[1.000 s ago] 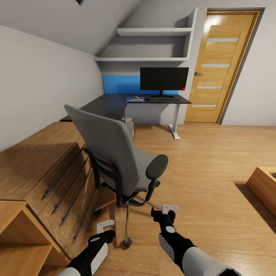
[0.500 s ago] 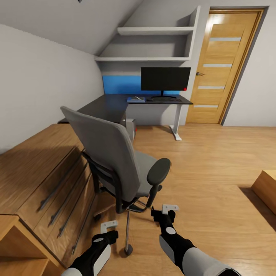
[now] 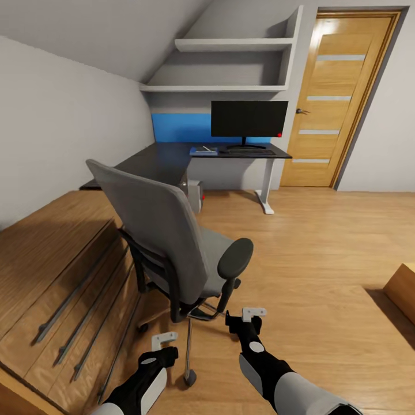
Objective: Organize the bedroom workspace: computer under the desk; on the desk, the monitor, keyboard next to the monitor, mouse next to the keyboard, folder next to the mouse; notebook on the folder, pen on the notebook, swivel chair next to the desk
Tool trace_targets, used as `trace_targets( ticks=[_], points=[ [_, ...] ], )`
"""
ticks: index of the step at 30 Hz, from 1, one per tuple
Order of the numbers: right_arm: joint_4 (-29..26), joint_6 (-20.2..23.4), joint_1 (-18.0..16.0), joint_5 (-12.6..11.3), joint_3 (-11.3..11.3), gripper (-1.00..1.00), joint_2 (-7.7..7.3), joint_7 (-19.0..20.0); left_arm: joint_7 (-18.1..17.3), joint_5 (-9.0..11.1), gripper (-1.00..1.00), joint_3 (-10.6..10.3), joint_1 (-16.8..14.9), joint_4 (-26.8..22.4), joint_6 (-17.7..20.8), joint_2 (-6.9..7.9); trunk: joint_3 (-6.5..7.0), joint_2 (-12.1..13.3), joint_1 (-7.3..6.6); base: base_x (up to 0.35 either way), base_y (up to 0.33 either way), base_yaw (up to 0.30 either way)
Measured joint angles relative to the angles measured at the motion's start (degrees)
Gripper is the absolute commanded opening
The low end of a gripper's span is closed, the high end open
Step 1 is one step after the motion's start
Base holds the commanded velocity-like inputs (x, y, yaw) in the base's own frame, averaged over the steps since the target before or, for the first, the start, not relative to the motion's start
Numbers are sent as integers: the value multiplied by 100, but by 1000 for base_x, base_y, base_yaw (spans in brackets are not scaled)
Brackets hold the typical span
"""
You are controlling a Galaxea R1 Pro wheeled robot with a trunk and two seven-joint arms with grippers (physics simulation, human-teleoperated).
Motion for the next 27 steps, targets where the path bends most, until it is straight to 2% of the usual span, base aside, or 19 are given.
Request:
trace_targets(
  ticks=[10, 27],
  points=[
    [0, -4, 0, 0, 0, 100, 0, 1, 0, 0, 100, -2, 0, 28, -2, 4, 0, 0, 0, 141, -127, -1],
    [0, -35, -1, 0, -1, 100, 0, 1, 10, -7, 100, 21, 1, 57, -4, 6, -1, 0, 0, 209, -204, -49]
  ],
)
